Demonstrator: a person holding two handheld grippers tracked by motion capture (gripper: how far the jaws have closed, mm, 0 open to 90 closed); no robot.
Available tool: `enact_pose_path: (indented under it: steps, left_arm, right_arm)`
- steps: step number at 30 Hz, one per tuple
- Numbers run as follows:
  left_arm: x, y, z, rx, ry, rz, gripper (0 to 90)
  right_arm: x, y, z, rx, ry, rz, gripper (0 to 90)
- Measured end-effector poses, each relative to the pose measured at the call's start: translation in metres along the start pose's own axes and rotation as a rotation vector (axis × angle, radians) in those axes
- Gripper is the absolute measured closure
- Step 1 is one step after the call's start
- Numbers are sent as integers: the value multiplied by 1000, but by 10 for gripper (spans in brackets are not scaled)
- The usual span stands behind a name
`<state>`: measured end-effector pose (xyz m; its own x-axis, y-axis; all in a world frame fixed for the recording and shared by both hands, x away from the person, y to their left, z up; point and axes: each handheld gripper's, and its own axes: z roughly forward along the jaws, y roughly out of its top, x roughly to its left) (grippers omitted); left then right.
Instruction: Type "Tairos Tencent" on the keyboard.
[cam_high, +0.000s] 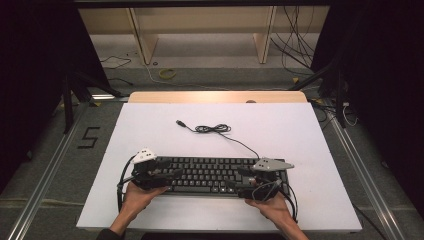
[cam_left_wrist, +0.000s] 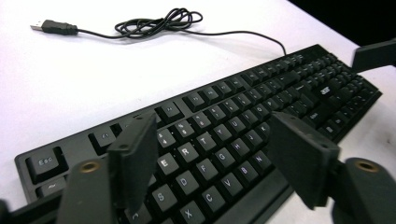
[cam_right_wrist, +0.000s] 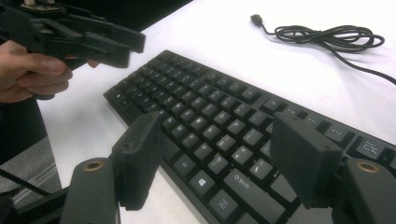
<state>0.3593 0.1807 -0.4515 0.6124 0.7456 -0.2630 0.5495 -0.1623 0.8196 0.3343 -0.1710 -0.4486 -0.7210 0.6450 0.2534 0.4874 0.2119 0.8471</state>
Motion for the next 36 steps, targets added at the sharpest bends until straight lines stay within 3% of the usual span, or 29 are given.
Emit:
enact_pose_path:
  steps: [8, 10, 11, 13, 14, 19, 36]
  left_arm:
    - [2, 2, 17, 60, 16, -5, 554]
    - [1, 4, 20, 76, 20, 7, 588]
    - [-1, 6, 24, 90, 20, 10, 664]
    - [-1, 6, 26, 94, 16, 13, 690]
    - [-2, 7, 29, 103, 15, 14, 759]
    - [-4, 6, 41, 153, 17, 36, 871]
    - [-4, 5, 56, 198, 26, 33, 889]
  right_arm:
    - [-1, -5, -6, 1, -11, 1, 338]
    - [-1, -6, -7, -1, -13, 0, 334]
    - [0, -7, -9, -4, -13, -1, 332]
    - [0, -7, -10, -5, -16, -2, 330]
    - [0, -8, -12, -8, -20, -4, 326]
    - [0, -11, -18, -16, -27, -4, 320]
    - [1, -16, -24, -16, -31, -7, 305]
